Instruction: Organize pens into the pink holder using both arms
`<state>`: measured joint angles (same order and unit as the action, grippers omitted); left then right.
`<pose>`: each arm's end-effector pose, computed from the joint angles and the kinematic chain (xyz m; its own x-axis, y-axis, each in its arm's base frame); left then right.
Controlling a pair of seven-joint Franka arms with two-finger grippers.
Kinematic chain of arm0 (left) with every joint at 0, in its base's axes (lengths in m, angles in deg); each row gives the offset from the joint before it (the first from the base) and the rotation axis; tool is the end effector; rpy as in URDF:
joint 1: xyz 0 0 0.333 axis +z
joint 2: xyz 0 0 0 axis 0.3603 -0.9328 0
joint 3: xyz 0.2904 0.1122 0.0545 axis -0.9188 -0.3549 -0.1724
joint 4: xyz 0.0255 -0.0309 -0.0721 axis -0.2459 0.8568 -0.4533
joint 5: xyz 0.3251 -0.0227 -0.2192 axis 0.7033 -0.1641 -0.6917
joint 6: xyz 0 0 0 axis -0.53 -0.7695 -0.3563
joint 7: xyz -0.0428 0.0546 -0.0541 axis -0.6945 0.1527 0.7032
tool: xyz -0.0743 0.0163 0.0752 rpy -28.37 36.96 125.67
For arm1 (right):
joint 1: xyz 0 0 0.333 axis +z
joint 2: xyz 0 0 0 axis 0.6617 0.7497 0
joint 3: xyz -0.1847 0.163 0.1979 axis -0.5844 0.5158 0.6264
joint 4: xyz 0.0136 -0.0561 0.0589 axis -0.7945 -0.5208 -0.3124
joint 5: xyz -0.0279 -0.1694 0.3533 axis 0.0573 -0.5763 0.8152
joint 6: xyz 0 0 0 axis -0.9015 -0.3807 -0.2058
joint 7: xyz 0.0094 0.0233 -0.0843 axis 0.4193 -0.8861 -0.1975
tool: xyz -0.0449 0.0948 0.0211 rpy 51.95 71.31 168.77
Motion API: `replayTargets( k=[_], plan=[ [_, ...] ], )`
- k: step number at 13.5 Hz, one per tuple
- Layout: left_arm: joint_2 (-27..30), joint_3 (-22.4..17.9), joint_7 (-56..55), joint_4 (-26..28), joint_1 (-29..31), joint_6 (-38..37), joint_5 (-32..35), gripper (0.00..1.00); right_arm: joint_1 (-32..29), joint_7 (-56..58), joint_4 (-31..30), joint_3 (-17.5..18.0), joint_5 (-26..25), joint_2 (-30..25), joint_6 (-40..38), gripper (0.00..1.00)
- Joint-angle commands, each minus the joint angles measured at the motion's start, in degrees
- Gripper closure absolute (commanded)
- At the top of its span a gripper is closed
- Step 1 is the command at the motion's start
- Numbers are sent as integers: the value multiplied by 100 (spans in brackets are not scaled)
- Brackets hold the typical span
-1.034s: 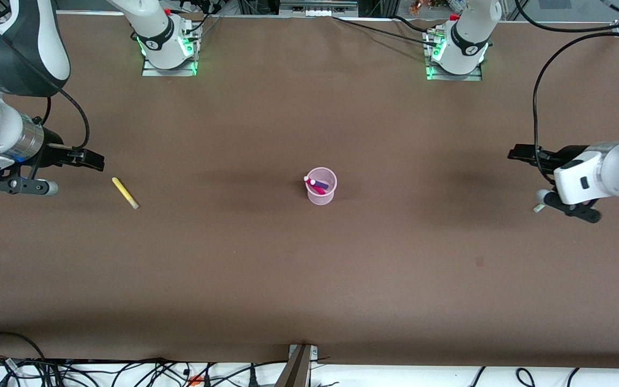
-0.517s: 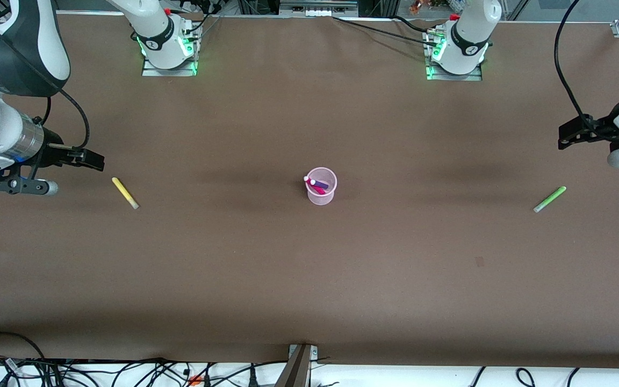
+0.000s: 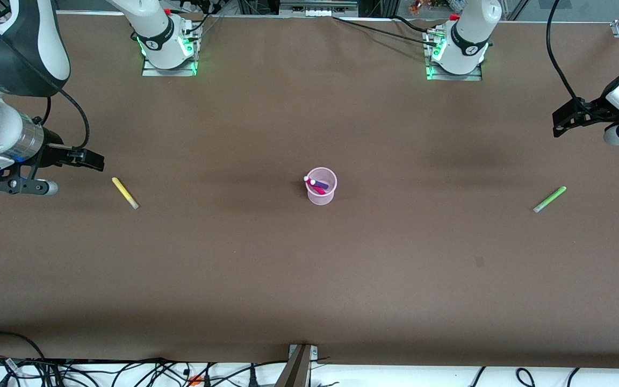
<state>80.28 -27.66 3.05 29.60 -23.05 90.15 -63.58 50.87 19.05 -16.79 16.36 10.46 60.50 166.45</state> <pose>0.5508 -0.0069 0.6121 0.9982 -0.0426 -0.0420 -0.0460 -0.9954 -0.0840 0.5973 0.0246 0.4904 0.9880 -0.0989 -0.1190 -0.0922 -0.9939 0.0604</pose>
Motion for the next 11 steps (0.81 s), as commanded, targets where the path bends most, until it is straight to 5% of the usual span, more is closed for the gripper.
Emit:
replayTargets(
  k=[1, 11],
  plan=[
    [138, -89, -76, 134, 25, 100, -440, 0, 40, 78, -104, -47, 66, -111, 40, 1],
    [138, -97, -76, 107, 35, 117, -398, 0, 40, 78, -95, -47, 66, -102, 57, 1]
  ],
)
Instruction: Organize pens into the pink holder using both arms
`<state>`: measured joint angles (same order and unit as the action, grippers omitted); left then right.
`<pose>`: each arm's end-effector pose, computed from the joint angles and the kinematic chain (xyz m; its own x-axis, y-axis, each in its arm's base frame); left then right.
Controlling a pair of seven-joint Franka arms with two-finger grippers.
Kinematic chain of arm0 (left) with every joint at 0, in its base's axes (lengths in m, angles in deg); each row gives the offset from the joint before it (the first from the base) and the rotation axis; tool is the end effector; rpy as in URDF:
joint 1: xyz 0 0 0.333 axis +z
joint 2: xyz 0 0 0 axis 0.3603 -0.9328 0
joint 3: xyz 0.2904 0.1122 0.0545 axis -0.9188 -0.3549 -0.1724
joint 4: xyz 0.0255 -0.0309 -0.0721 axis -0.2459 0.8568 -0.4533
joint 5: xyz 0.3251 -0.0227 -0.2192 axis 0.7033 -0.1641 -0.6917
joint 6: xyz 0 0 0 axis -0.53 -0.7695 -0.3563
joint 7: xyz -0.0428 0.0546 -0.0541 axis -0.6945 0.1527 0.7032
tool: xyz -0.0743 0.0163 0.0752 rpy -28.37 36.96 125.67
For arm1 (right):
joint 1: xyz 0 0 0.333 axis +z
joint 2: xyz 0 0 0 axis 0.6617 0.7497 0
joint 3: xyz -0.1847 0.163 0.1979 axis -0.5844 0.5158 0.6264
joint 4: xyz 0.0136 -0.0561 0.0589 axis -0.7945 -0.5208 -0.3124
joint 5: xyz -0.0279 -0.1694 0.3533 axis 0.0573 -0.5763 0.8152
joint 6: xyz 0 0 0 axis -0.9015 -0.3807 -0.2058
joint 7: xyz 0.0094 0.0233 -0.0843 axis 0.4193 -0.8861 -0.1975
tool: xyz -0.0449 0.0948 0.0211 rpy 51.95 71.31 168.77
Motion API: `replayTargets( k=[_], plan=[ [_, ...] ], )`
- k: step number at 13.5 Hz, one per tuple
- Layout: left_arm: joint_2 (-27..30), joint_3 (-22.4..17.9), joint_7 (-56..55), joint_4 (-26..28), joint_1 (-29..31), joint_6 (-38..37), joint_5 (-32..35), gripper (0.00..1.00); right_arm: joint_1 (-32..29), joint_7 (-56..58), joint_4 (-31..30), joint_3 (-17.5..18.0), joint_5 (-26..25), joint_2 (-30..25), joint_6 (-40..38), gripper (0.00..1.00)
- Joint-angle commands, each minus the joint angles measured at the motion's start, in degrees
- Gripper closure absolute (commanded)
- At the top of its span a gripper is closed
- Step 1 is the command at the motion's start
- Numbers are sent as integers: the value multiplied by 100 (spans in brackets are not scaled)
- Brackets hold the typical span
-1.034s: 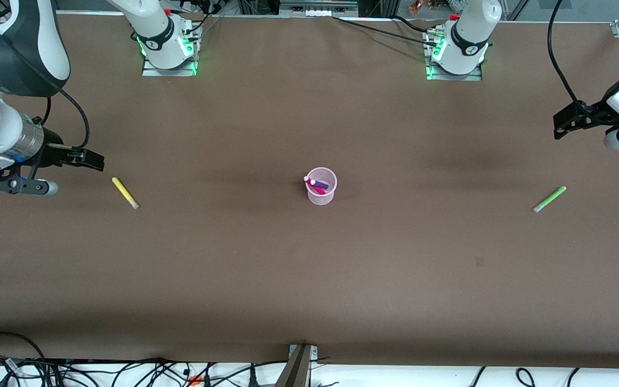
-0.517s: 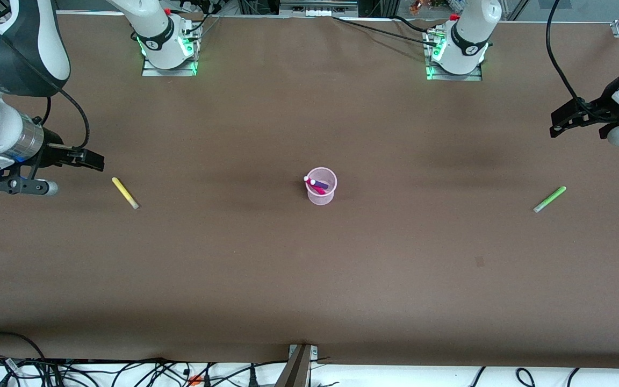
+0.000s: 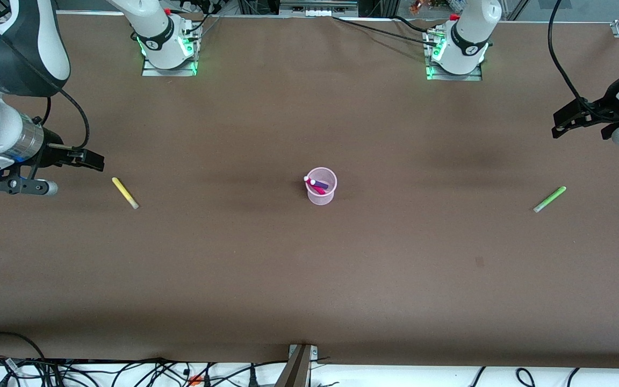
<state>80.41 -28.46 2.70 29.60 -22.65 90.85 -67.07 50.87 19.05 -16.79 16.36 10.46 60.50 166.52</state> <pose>0.5515 -0.0020 0.6140 0.9995 -0.0169 -0.0266 -0.0175 -0.9996 -0.0235 0.5975 0.0246 0.4905 0.9881 -0.0988 -0.1178 -0.0922 -0.9939 0.0603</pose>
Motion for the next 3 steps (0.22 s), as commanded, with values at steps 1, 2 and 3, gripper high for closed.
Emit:
replayTargets(
  k=[1, 2, 3],
  plan=[
    [133, -17, -50, 116, 4, 47, -67, 0, 40, 87, -95, -47, 66, -102, 50, 1],
    [133, -34, -42, 116, 4, 47, -59, 0, 40, 87, -95, -47, 66, -102, 50, 1],
    [142, -78, -16, 125, -14, 47, -58, 0, 40, 78, -87, -47, 66, -102, 50, 1]
  ],
)
